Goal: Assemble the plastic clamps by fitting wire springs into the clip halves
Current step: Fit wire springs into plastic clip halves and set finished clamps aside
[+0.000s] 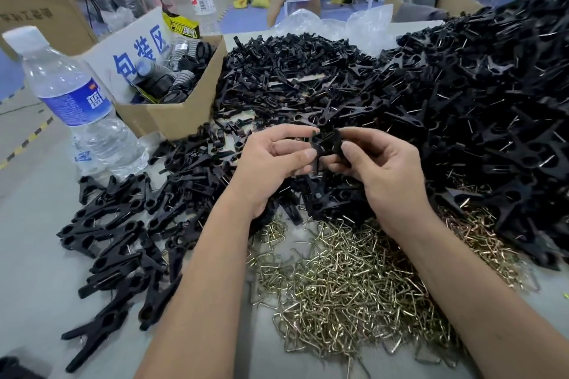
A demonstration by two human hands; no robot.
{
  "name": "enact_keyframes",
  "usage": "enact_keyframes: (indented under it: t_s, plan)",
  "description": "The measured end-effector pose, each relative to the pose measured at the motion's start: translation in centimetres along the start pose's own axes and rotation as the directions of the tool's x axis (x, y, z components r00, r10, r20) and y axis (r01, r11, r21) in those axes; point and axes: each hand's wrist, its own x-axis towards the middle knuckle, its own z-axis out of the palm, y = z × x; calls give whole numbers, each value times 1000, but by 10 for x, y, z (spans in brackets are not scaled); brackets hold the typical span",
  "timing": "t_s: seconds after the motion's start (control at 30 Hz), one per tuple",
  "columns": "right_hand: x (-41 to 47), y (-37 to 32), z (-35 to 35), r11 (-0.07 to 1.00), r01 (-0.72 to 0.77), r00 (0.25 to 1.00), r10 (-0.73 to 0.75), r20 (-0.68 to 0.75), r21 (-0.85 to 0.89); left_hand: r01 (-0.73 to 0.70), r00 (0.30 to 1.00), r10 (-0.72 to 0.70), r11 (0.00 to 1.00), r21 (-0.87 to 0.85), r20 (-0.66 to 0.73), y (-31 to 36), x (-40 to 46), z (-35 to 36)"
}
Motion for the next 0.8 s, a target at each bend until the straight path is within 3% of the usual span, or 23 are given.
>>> enact_keyframes:
  t_s: [0.8]
  plan:
    - [-6, 1, -2, 995, 0, 1000, -1, -10, -103, -35, 999, 35, 999, 5, 41, -5, -1, 1]
